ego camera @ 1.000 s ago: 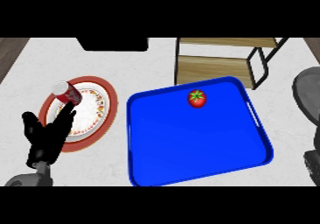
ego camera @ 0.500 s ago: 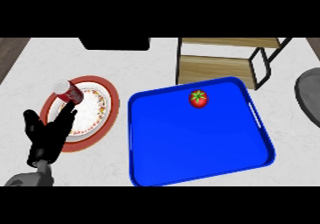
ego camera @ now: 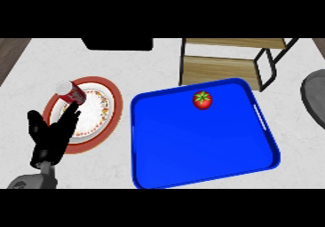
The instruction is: Pick the eggplant from the tray and place it in the tiered shelf
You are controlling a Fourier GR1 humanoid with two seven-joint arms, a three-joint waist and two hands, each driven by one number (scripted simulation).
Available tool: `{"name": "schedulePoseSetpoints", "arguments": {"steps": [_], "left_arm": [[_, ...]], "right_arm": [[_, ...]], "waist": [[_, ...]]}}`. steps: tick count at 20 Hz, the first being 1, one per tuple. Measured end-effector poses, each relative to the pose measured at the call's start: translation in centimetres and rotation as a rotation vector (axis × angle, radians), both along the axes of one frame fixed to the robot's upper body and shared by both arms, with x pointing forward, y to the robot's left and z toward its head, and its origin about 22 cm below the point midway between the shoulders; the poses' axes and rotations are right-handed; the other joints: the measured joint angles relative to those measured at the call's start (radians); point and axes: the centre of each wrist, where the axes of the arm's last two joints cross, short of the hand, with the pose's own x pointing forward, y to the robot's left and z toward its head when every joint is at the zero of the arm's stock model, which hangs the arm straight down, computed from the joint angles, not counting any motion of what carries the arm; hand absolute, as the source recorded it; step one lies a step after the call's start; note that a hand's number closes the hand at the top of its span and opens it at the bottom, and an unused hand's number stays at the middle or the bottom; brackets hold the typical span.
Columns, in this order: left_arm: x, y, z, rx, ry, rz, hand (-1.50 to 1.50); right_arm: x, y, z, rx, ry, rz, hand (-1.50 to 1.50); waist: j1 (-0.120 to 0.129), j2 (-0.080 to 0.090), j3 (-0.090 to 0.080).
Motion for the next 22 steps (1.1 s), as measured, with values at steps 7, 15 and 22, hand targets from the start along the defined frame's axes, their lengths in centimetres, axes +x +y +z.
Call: {"name": "schedulePoseSetpoints", "arguments": {"steps": [7,15,22], "left_arm": [[0.1,-0.1,-0.2,-0.005,-0.005,0.004,0.00],[-0.1,0.0,-0.3,-0.001,-0.003,0.004,0.00],[0.1,0.1,-0.3,-0.005,-0.001,0.011,0.00]], "right_arm": [[1.9,-0.3,-2.3,-0.002,-0.031,0.012,1.50],[2.8,-0.1,-1.7,0.004,-0.038,0.051,1.50],[3.1,-1.0,-2.0,0.089,-0.056,0.009,-1.50]], "waist": [[0.002,-0.001,0.002],[0.000,-0.002,0.002],[-0.004,-0.003,0.003]]}}
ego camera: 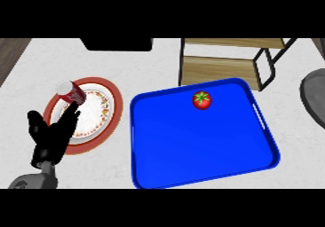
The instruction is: Pick the eggplant from the tray and place it in the tiered shelf
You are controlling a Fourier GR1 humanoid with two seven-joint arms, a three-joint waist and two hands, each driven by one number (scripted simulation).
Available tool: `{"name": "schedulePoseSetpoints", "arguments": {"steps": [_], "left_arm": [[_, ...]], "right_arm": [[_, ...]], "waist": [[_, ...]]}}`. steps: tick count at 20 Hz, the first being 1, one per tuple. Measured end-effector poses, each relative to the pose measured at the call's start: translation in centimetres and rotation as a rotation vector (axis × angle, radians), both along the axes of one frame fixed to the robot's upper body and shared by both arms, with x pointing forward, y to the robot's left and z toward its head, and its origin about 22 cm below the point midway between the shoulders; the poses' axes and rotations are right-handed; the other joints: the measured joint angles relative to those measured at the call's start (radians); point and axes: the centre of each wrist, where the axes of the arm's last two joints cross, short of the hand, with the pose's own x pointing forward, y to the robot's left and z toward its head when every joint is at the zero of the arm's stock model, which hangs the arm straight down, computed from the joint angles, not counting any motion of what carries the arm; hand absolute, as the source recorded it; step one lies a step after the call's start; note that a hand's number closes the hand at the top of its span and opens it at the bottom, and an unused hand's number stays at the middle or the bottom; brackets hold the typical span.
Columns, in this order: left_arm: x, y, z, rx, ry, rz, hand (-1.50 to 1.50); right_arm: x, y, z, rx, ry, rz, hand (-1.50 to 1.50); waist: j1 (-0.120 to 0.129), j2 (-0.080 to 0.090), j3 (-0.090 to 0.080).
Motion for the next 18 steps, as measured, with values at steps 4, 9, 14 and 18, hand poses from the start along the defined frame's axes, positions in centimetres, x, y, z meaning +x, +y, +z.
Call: {"name": "schedulePoseSetpoints", "arguments": {"steps": [4,9,14,18], "left_arm": [[-0.1,0.7,0.2,-0.002,0.000,-0.007,0.00],[0.0,0.4,0.2,0.004,0.000,-0.008,0.00],[-0.1,0.4,0.4,0.009,0.007,0.000,0.00],[-0.1,0.6,0.4,0.006,0.009,-0.001,0.00]], "right_arm": [[0.1,-0.7,-0.1,0.139,-0.040,-0.025,-1.50],[-0.1,-1.3,1.3,0.339,-0.082,-0.016,-1.50],[-0.6,-2.6,2.6,0.519,-0.140,-0.029,-1.50],[-1.0,-4.3,3.6,0.583,-0.217,-0.105,-1.50]], "waist": [[0.001,0.000,-0.001],[0.001,0.001,-0.002],[-0.002,0.000,-0.003],[-0.002,0.000,-0.004]]}}
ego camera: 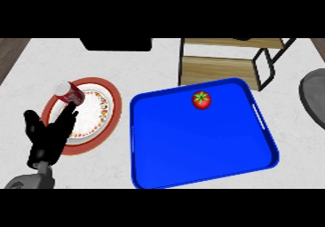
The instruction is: Pick the eggplant from the tray and place it in the tiered shelf
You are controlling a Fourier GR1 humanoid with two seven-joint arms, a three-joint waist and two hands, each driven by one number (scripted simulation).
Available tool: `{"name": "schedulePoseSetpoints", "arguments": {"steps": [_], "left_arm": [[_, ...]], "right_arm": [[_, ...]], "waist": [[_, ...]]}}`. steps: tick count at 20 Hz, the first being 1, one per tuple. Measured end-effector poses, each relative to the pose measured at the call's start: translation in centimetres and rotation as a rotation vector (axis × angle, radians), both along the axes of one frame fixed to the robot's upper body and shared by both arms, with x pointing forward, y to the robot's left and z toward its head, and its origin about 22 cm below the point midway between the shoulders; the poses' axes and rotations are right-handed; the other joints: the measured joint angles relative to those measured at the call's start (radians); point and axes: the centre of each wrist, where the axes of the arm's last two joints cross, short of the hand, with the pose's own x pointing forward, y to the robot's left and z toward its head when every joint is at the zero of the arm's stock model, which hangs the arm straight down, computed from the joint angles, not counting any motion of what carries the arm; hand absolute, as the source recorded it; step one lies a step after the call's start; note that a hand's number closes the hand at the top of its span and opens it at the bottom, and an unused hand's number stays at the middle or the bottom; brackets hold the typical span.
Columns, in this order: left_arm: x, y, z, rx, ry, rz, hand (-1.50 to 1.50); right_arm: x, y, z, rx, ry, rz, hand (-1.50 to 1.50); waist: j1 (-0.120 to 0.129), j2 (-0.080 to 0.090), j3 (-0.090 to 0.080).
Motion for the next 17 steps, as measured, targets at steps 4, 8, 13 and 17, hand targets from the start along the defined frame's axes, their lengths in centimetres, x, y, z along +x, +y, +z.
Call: {"name": "schedulePoseSetpoints", "arguments": {"steps": [4,8,13,17], "left_arm": [[0.0,-0.1,-0.1,-0.004,0.001,0.007,0.00],[-0.4,-0.1,-0.3,-0.004,-0.011,0.013,0.00],[-0.7,-0.1,-0.2,-0.001,-0.006,0.017,0.00],[-0.8,0.3,-0.2,0.001,-0.006,0.021,0.00]], "right_arm": [[-0.9,-3.3,0.9,0.025,-0.026,-0.128,-1.50],[-2.2,-7.5,1.3,0.101,-0.064,-0.237,-1.50],[-4.7,-13.2,1.2,0.178,-0.072,-0.279,-1.50],[-7.3,-17.9,0.9,0.188,-0.067,-0.247,-1.50]], "waist": [[-0.006,-0.002,0.001],[-0.010,-0.003,0.001],[-0.016,-0.005,0.000],[-0.020,-0.006,0.001]]}}
